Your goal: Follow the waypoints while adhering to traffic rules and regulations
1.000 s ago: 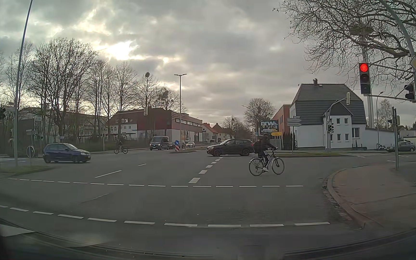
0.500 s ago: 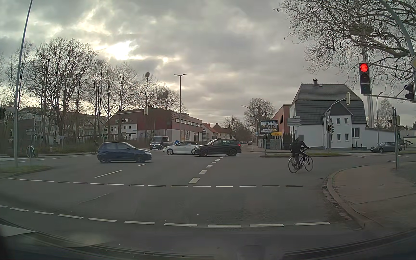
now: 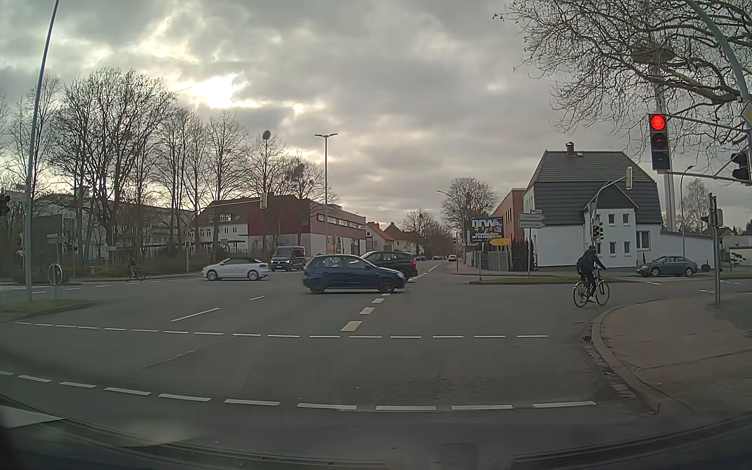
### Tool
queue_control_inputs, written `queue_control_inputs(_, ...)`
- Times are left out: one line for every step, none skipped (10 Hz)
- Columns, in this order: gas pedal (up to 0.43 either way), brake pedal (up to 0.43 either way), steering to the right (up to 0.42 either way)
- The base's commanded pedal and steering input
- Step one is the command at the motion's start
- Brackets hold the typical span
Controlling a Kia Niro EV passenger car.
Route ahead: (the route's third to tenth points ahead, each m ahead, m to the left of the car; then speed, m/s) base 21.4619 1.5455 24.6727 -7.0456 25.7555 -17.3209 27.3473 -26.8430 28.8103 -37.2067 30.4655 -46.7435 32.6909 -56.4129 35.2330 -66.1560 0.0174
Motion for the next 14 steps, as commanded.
queue_control_inputs(0.000, 0.323, 0.010)
queue_control_inputs(0.000, 0.323, 0.010)
queue_control_inputs(0.000, 0.323, 0.010)
queue_control_inputs(0.000, 0.323, 0.010)
queue_control_inputs(0.000, 0.323, 0.009)
queue_control_inputs(0.000, 0.323, 0.009)
queue_control_inputs(0.000, 0.323, 0.009)
queue_control_inputs(0.000, 0.323, 0.009)
queue_control_inputs(0.000, 0.323, 0.010)
queue_control_inputs(0.000, 0.323, 0.009)
queue_control_inputs(0.000, 0.323, 0.009)
queue_control_inputs(0.000, 0.323, 0.009)
queue_control_inputs(0.000, 0.323, 0.009)
queue_control_inputs(0.000, 0.323, 0.009)
